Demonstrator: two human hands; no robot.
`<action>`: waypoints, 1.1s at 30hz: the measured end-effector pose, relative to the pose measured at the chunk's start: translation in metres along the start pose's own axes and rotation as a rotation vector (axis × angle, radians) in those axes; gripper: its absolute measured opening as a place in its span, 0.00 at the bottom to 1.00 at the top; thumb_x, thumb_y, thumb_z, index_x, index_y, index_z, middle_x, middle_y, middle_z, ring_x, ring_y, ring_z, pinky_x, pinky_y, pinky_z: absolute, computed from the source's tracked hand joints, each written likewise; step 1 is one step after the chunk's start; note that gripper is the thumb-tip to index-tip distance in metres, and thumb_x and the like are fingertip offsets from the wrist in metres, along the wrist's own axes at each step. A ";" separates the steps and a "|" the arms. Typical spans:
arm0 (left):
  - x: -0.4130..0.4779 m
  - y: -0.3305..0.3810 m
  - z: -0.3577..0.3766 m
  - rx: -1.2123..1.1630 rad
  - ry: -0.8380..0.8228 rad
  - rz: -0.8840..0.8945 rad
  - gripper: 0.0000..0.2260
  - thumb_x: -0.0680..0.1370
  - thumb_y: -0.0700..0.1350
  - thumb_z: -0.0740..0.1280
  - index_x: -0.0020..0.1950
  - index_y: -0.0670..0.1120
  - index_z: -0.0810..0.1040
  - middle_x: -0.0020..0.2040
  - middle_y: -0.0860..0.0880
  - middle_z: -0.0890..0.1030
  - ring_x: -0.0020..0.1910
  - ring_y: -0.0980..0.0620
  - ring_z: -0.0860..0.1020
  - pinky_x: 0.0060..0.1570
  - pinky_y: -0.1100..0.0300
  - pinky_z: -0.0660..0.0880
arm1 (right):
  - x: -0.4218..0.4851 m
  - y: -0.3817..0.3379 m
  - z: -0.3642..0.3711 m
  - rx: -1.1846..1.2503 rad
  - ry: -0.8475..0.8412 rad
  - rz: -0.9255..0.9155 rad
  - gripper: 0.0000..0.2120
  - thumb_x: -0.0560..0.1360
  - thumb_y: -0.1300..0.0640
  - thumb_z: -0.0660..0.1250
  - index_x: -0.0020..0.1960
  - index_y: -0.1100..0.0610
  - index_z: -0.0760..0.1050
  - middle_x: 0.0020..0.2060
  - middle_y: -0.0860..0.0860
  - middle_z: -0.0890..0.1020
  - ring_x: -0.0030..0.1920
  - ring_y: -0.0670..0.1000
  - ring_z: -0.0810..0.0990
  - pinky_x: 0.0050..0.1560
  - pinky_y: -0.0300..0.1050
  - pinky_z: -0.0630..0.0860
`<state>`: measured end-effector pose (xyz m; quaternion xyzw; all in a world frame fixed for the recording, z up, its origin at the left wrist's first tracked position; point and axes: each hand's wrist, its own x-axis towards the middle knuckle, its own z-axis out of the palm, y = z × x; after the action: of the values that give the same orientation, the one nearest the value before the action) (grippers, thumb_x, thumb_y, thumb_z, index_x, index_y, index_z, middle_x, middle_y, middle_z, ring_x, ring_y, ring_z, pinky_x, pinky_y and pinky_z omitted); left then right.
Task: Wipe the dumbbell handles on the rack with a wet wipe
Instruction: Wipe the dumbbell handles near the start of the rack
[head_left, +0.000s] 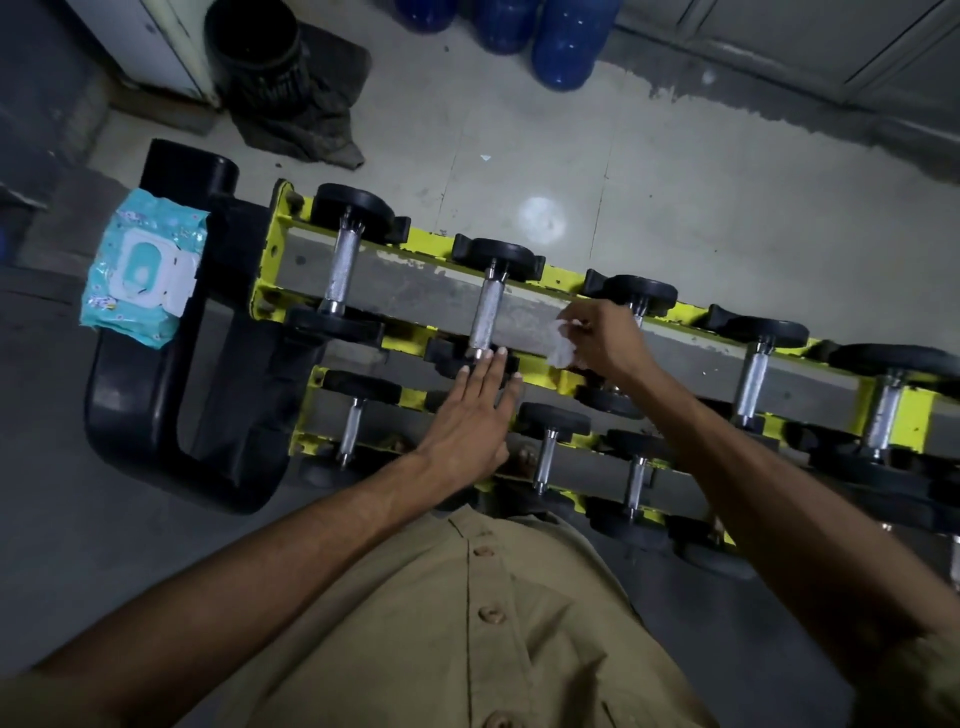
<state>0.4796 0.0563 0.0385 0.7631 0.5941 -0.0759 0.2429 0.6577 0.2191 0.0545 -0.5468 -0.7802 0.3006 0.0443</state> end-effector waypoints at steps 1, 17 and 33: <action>0.006 0.009 0.000 -0.002 0.003 0.014 0.43 0.80 0.48 0.67 0.86 0.41 0.44 0.83 0.34 0.35 0.84 0.37 0.37 0.83 0.41 0.45 | -0.003 0.013 -0.005 0.047 0.003 0.041 0.06 0.79 0.63 0.69 0.53 0.58 0.83 0.43 0.55 0.86 0.34 0.52 0.84 0.37 0.53 0.84; 0.071 0.150 0.033 -0.020 -0.105 -0.039 0.41 0.79 0.49 0.66 0.86 0.50 0.45 0.85 0.38 0.37 0.84 0.39 0.39 0.82 0.44 0.46 | -0.022 0.127 -0.029 -0.653 -0.310 -0.660 0.14 0.74 0.55 0.68 0.59 0.47 0.77 0.58 0.45 0.82 0.52 0.53 0.84 0.42 0.48 0.81; 0.068 0.167 0.034 -0.037 -0.110 -0.177 0.44 0.81 0.48 0.66 0.86 0.48 0.39 0.84 0.44 0.33 0.85 0.44 0.41 0.82 0.45 0.52 | -0.015 0.140 -0.019 -0.368 -0.101 -0.600 0.09 0.75 0.59 0.71 0.55 0.56 0.78 0.48 0.52 0.75 0.45 0.55 0.77 0.39 0.52 0.79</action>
<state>0.6623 0.0708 0.0286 0.6978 0.6461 -0.1278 0.2815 0.7865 0.2446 0.0016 -0.2767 -0.9483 0.1551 -0.0073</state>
